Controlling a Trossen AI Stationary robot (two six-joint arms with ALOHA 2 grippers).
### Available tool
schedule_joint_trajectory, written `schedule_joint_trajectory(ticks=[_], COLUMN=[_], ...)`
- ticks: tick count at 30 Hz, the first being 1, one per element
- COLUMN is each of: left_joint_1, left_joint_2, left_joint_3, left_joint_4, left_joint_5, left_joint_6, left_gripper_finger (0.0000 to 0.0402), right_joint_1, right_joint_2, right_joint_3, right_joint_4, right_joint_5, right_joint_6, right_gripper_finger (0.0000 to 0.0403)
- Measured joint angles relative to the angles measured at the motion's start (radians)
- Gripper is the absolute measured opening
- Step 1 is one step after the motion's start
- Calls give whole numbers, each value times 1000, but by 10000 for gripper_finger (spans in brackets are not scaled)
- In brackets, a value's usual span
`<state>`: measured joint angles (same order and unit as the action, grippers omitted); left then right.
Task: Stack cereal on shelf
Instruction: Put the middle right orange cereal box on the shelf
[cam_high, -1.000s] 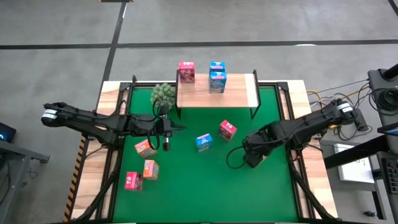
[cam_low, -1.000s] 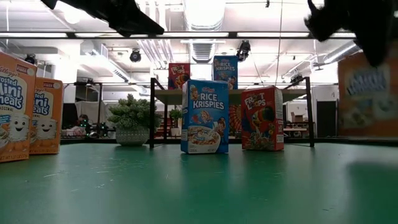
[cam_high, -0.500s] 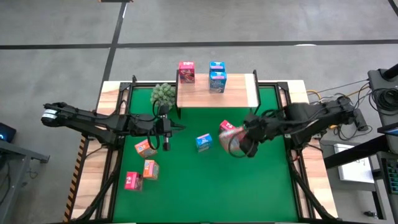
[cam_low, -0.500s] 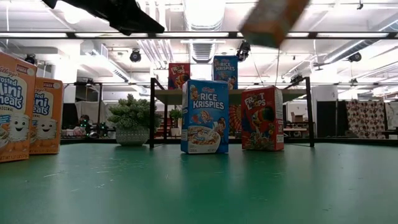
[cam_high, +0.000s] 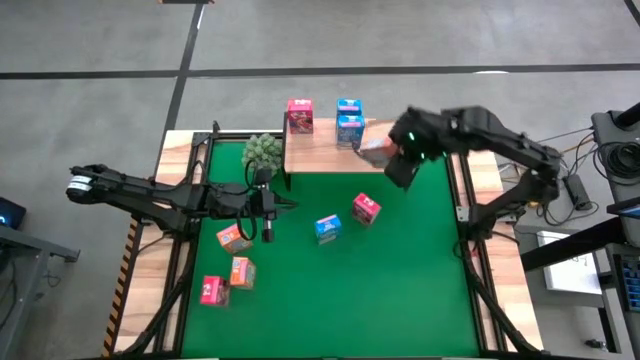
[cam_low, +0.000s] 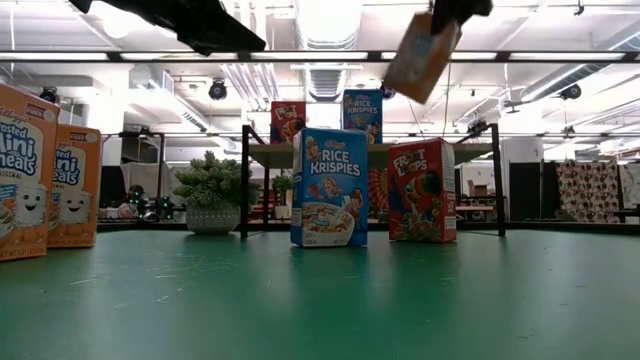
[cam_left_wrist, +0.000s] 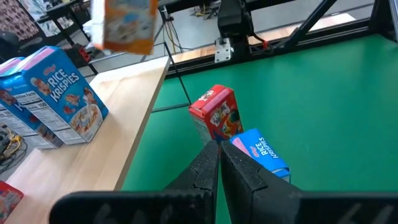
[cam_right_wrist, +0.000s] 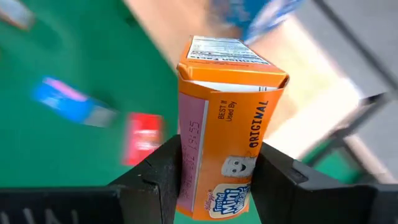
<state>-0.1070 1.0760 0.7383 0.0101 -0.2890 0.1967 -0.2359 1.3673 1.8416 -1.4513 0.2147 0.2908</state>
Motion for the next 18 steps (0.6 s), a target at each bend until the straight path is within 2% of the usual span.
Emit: schedule_joint_trajectory(ticks=[5, 10, 18], left_joint_1=[0, 0, 0], left_joint_2=[0, 0, 0], left_joint_3=[0, 0, 0], left_joint_4=[-1, 0, 0], left_joint_5=[0, 0, 0], left_joint_6=[0, 0, -13], left_gripper_finger=[0, 0, 0], right_joint_1=[-178, -280, -331], right_joint_2=[109, 200, 311], right_joint_3=[128, 193, 228], right_joint_4=[-123, -84, -120], right_joint_5=[-2, -4, -3], right_joint_6=[-339, -608, -777], right_gripper_finger=[148, 148, 148])
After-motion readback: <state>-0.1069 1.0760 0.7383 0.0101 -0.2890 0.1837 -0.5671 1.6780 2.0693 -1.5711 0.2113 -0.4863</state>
